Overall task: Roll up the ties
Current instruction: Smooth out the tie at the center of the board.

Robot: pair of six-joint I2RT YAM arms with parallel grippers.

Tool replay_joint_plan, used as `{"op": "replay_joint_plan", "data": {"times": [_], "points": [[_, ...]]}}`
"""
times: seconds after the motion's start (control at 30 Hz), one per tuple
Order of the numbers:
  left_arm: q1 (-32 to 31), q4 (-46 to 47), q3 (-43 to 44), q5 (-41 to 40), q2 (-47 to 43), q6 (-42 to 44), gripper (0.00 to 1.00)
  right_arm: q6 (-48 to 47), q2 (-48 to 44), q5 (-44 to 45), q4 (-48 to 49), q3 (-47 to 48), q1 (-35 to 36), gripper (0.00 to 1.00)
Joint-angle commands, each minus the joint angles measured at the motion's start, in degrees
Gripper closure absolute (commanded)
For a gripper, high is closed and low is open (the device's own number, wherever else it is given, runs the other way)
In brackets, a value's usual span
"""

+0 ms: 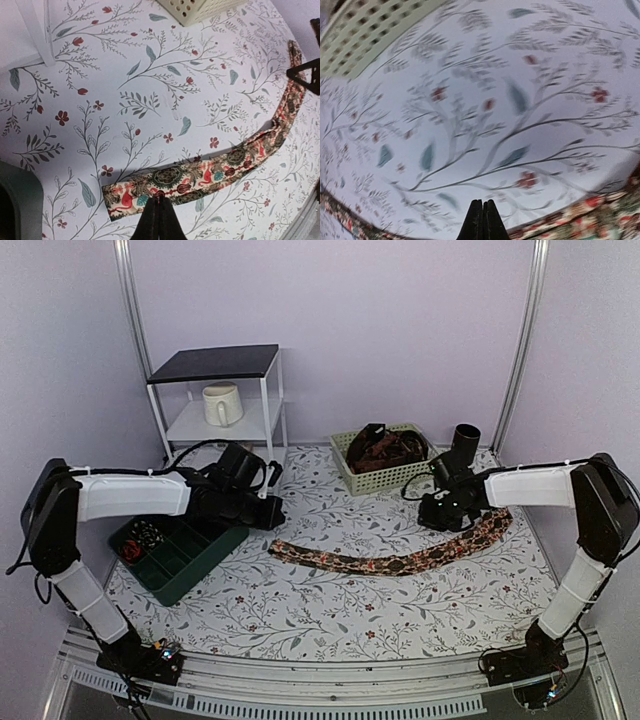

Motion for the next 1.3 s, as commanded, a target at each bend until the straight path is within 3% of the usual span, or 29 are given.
{"op": "replay_joint_plan", "data": {"times": [0.0,0.17,0.43,0.7,0.97,1.27], "points": [[-0.7,0.52,1.0,-0.33,4.49,2.26,1.0,-0.65,-1.74,3.0,-3.54,-2.64,-10.09,1.0],[-0.93,1.39,0.05,-1.2,7.53,2.3,1.0,-1.81,1.53,1.54,-3.79,-2.72,-18.39,1.0],[-1.14,-0.64,2.0,-4.47,13.83,4.07,1.0,-2.6,5.47,4.15,-5.81,-2.45,-25.17,1.0],[-2.11,0.07,-3.13,-5.27,12.23,0.92,1.0,-0.27,7.86,6.4,-7.58,-5.31,-30.41,1.0],[-4.46,3.86,-9.58,-7.3,6.63,-3.42,1.0,0.83,4.79,8.53,-7.16,-7.96,-31.32,1.0],[-5.25,2.01,-6.91,-6.0,0.73,-3.63,0.94,-0.25,-4.95,-0.75,-6.16,-7.75,-30.09,1.0]]}}
